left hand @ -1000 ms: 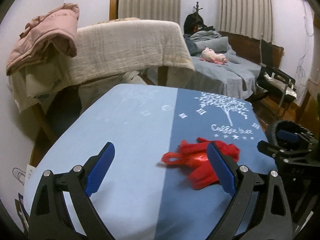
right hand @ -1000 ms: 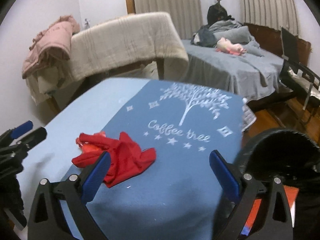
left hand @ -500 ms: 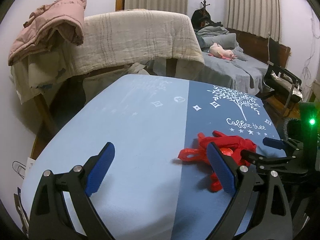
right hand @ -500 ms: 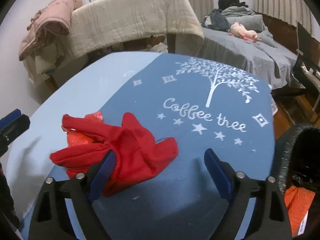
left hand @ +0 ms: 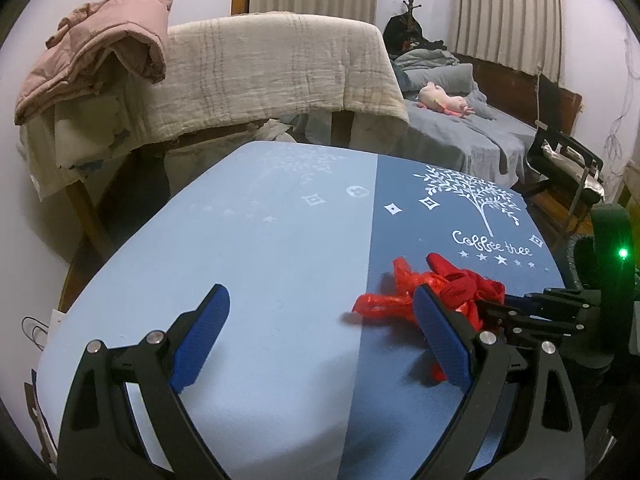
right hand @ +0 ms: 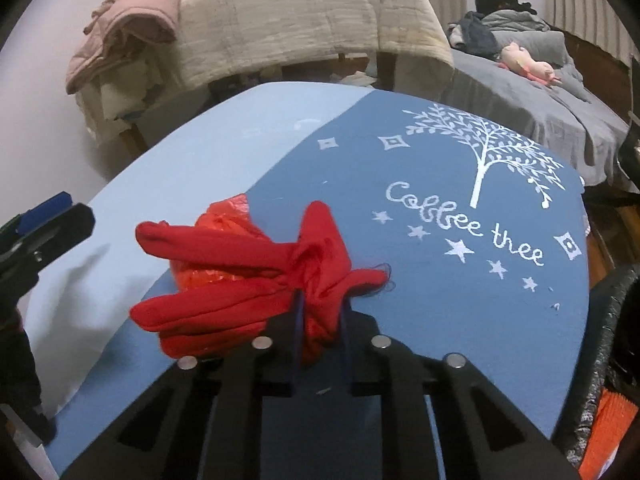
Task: Collect trash
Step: 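Grasp the red glove with the right gripper, then grasp the red plastic bag with the left gripper while the right holds the glove, then carry the red bag and red glove over the bin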
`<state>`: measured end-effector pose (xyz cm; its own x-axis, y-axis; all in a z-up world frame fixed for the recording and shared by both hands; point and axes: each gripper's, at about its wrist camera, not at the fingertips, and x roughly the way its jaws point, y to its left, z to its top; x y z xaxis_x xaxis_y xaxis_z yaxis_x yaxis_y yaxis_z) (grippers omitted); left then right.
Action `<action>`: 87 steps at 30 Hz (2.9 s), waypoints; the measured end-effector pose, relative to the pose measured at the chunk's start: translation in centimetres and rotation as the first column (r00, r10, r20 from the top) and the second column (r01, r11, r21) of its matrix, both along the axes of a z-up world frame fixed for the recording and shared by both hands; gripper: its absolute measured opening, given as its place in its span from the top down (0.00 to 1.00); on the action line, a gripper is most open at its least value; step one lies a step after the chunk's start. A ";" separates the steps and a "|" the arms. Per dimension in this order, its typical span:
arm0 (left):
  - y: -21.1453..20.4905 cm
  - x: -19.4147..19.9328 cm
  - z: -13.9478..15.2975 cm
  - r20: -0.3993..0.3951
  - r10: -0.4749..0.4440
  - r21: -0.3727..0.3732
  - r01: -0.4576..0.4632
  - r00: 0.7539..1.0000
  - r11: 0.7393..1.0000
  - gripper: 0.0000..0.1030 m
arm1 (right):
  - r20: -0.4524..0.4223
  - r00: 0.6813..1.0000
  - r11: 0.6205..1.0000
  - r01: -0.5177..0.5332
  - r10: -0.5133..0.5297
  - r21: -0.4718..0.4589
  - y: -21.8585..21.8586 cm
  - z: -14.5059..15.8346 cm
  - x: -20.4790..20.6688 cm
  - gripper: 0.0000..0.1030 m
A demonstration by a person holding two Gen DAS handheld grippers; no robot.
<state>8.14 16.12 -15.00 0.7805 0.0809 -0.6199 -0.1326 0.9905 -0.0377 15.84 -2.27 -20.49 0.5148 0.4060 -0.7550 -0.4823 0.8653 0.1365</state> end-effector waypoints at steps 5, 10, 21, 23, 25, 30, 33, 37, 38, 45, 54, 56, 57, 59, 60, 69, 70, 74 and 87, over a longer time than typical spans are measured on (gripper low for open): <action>-0.4 -0.2 0.2 0.006 -0.008 0.002 0.008 1.000 1.000 0.12 | 0.016 0.999 0.998 0.029 -0.030 0.052 -1.6 1.7 -0.2 0.88; -1.4 0.0 0.3 0.005 -0.030 0.000 0.030 1.000 1.000 0.12 | 0.069 0.995 0.995 0.070 -0.075 0.075 -4.0 4.4 -0.5 0.88; -4.5 2.2 -0.9 -0.030 -0.100 -0.021 0.100 0.995 0.995 0.12 | 0.104 0.975 0.978 0.185 -0.194 0.091 -9.0 6.3 -0.2 0.88; -4.8 2.8 -1.2 -0.036 -0.108 -0.029 0.107 0.994 0.994 0.12 | 0.099 0.975 0.977 0.192 -0.200 0.088 -9.2 6.1 0.0 0.88; -5.3 3.5 -1.7 -0.049 -0.118 -0.033 0.116 0.992 0.993 0.12 | 0.092 0.975 0.977 0.195 -0.203 0.086 -9.3 5.7 0.2 0.88; -6.0 4.8 -3.3 -0.104 -0.127 -0.036 0.124 0.987 0.992 0.12 | 0.070 0.978 0.977 0.192 -0.198 0.091 -9.0 5.0 0.4 0.88; -6.0 5.2 -4.4 -0.149 -0.134 -0.061 0.126 0.980 0.990 0.12 | 0.063 0.979 0.978 0.185 -0.191 0.094 -8.9 4.8 0.3 0.88; -5.9 5.6 -5.3 -0.186 -0.151 -0.092 0.136 0.971 0.986 0.31 | 0.059 0.981 0.979 0.177 -0.183 0.097 -8.6 4.7 0.2 0.88; -5.9 5.7 -5.4 -0.191 -0.161 -0.107 0.143 0.968 0.984 0.36 | 0.058 0.982 0.980 0.176 -0.182 0.098 -8.6 4.8 0.2 0.88; -6.5 5.3 -4.4 -0.158 -0.183 -0.118 0.165 0.970 0.979 0.55 | 0.076 0.982 0.981 0.163 -0.172 0.109 -8.6 5.7 -0.2 0.88; -7.1 4.2 0.8 -0.036 -0.180 -0.101 0.175 0.983 0.979 0.56 | 0.125 0.977 0.979 0.155 -0.171 0.134 -9.4 8.1 -1.3 0.88; -7.7 4.0 2.0 -0.016 -0.185 -0.090 0.182 0.983 0.979 0.56 | 0.137 0.975 0.978 0.154 -0.173 0.138 -9.6 8.8 -1.6 0.88; -7.8 3.9 2.3 -0.010 -0.187 -0.087 0.185 0.982 0.979 0.56 | 0.144 0.974 0.978 0.155 -0.175 0.143 -9.8 9.1 -1.7 0.88; -8.5 3.7 3.3 0.008 -0.194 -0.083 0.194 0.981 0.977 0.56 | 0.159 0.971 0.976 0.156 -0.180 0.150 -10.2 9.9 -2.1 0.88; -8.7 3.6 3.6 0.013 -0.198 -0.082 0.198 0.980 0.977 0.56 | 0.165 0.969 0.976 0.157 -0.182 0.151 -10.4 10.2 -2.3 0.88; -11.9 2.8 6.9 0.080 -0.245 -0.061 0.250 0.966 0.966 0.56 | 0.219 0.948 0.965 0.195 -0.231 0.176 -13.4 13.3 -3.9 0.88; -12.3 2.7 7.2 0.086 -0.250 -0.059 0.255 0.964 0.965 0.56 | 0.225 0.945 0.963 0.201 -0.238 0.178 -13.8 13.6 -4.1 0.88; -13.8 2.5 8.2 0.103 -0.270 -0.053 0.276 0.957 0.960 0.56 | 0.245 0.932 0.957 0.226 -0.266 0.181 -15.6 14.7 -4.9 0.88; -19.8 1.3 10.2 0.146 -0.373 -0.035 0.382 0.916 0.924 0.55 | 0.290 0.884 0.928 0.323 -0.367 0.187 -21.4 16.5 -7.4 0.88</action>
